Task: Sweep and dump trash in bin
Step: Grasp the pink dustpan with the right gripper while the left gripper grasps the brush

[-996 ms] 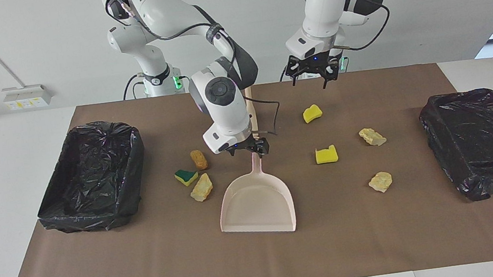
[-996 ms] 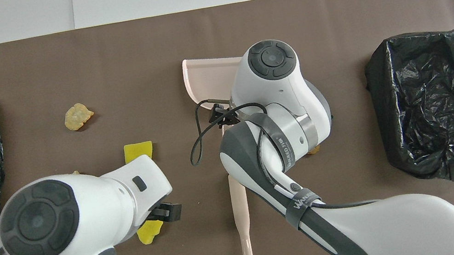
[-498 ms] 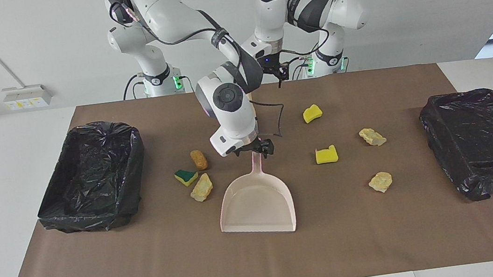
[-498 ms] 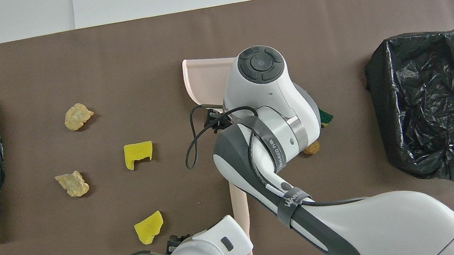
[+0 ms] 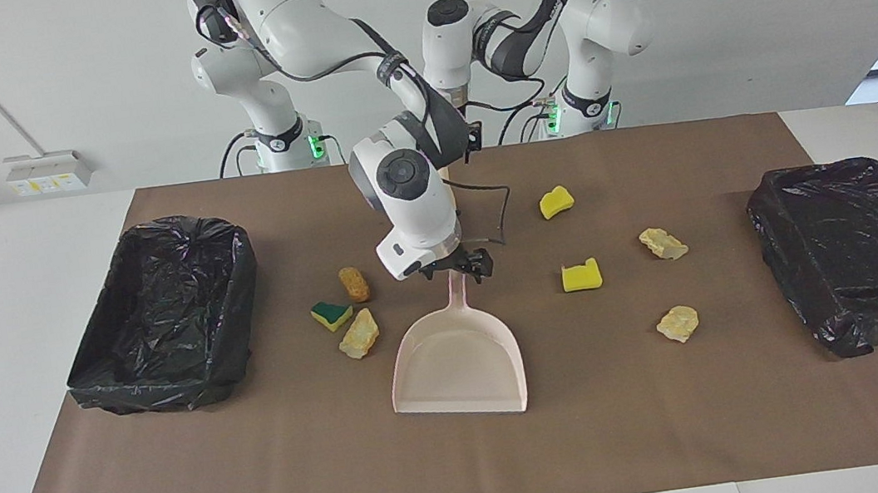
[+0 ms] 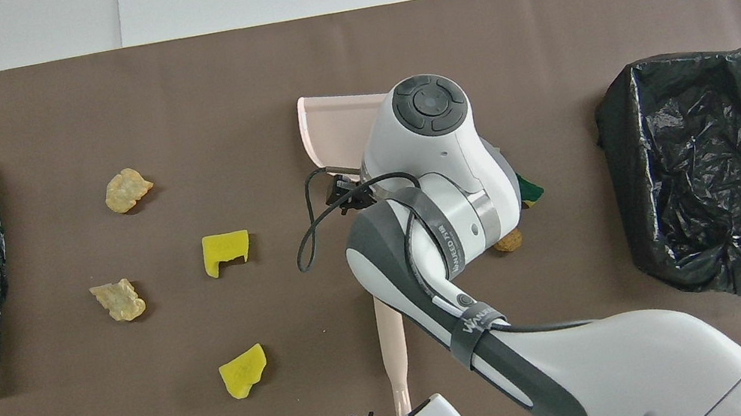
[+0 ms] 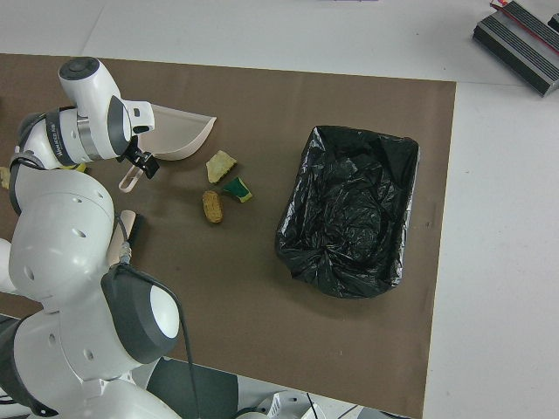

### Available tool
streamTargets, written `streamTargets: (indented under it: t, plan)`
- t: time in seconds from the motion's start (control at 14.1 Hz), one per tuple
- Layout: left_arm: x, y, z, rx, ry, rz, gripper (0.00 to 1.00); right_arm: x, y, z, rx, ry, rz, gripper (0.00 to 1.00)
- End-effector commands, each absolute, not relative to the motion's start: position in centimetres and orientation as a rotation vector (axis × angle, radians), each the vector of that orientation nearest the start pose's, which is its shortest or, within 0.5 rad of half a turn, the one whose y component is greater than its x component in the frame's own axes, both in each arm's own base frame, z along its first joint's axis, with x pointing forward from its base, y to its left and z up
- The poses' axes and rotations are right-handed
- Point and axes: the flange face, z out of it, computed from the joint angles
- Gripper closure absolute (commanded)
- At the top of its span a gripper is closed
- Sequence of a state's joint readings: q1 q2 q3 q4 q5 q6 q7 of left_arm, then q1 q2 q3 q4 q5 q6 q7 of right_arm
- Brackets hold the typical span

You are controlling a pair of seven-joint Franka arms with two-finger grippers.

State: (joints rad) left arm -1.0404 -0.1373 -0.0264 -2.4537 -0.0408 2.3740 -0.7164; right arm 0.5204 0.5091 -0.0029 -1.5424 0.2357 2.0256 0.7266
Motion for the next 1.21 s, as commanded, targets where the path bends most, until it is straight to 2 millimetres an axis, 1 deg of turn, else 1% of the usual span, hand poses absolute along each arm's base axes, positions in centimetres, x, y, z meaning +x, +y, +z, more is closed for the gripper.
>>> streamTargets:
  t: [0.0,0.07,0.14,0.21,0.28,0.36,0.43,0.5,0.57,0.64,0.71,0.78,0.85,0.93,1.0,1.07,1.14]
  plan:
    - [22.0,-41.5,35.0,-3.183,0.479,-0.029,0.18,59.4,35.6,35.2,-2.912,0.46,0.211,0.01]
    - [22.0,-41.5,34.6,-3.176,0.478,-0.02,0.2,59.4,35.5,34.8,-2.913,0.457,0.21,0.03]
    - [22.1,-41.3,34.4,-3.171,0.475,-0.014,0.24,59.2,35.4,34.5,-2.916,0.452,0.21,0.09]
    - [22.2,-41.3,34.4,-3.172,0.47,-0.014,0.42,59.1,35.2,34.5,-2.917,0.431,0.205,0.16]
    - [22.5,-41.1,34.3,-3.17,0.46,-0.01,0.66,59.1,35.2,34.4,-2.92,0.417,0.205,0.26]
    - [22.8,-41.0,34.3,-3.168,0.45,-0.005,0.86,59.1,35.2,34.4,-2.92,0.415,0.205,0.43]
    - [23.2,-40.9,34.5,-3.168,0.442,-0.006,0.99,59.1,35.2,34.4,-2.921,0.414,0.204,0.71]
    - [24.3,-40.4,34.8,-3.179,0.402,-0.013,1.0,59.1,35.2,34.5,-2.921,0.415,0.206,1.0]
    - [25.8,-39.8,35.3,-3.19,0.352,-0.023,1.0,59.1,35.3,34.6,-2.923,0.415,0.213,1.0]
    - [26.3,-39.8,35.8,-3.192,0.344,-0.029,1.0,59.2,35.1,34.7,-2.933,0.407,0.205,1.0]
    - [27.1,-39.2,35.8,-3.185,0.317,-0.022,1.0,59.6,34.6,34.9,-2.936,0.4,0.199,1.0]
    - [28.6,-38.2,36.0,-3.184,0.255,-0.016,1.0,59.7,34.5,35.0,-2.95,0.345,0.187,1.0]
    - [29.9,-37.0,36.2,-3.174,0.2,0.001,1.0,59.5,35.0,35.5,-2.96,0.26,0.165,1.0]
    - [31.0,-35.8,36.3,-3.167,0.144,0.016,1.0,59.7,34.7,35.8,-2.96,0.169,0.151,1.0]
    - [32.8,-34.1,36.2,-3.167,0.069,0.013,1.0,59.8,34.3,36.9,-2.94,0.044,0.126,1.0]
    - [34.1,-33.0,36.2,-3.164,0.034,-0.009,1.0,59.9,34.0,38.1,-2.938,-0.028,0.092,1.0]
    - [35.5,-31.8,36.1,-3.161,-0.024,-0.014,1.0,59.9,33.3,39.7,-2.941,-0.045,0.061,1.0]
